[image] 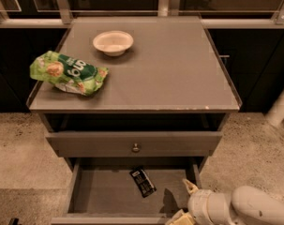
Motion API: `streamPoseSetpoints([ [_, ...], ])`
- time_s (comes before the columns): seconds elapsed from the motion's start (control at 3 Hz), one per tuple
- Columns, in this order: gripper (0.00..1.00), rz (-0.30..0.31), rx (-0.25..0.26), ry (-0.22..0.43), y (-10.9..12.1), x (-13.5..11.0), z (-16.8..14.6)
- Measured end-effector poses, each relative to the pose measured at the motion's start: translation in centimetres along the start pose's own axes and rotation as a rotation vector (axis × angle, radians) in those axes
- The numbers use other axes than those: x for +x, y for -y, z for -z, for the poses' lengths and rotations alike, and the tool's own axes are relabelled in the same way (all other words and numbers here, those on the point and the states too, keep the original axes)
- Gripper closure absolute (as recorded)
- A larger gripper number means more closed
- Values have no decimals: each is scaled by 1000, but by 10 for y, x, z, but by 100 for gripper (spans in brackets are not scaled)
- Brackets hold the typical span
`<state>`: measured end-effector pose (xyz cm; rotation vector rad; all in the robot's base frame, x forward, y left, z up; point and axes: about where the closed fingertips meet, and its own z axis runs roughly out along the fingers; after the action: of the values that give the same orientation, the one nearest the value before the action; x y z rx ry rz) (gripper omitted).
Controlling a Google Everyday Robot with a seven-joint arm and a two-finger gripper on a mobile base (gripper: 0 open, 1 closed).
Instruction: Pick rxbar chocolate from middle drawer and place on counter
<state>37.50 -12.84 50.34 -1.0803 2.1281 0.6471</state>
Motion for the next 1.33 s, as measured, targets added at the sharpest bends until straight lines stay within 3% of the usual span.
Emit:
streamPoseSetpoints([
  [0.33, 0, -37, -68, 53, 8, 5, -51],
  [0.67, 0, -57, -85, 62, 4, 11, -60],
  [1.0, 0, -50, -60, 83, 12, 6, -65],
  [1.33, 0, 7, -78, 110, 24, -16, -92],
])
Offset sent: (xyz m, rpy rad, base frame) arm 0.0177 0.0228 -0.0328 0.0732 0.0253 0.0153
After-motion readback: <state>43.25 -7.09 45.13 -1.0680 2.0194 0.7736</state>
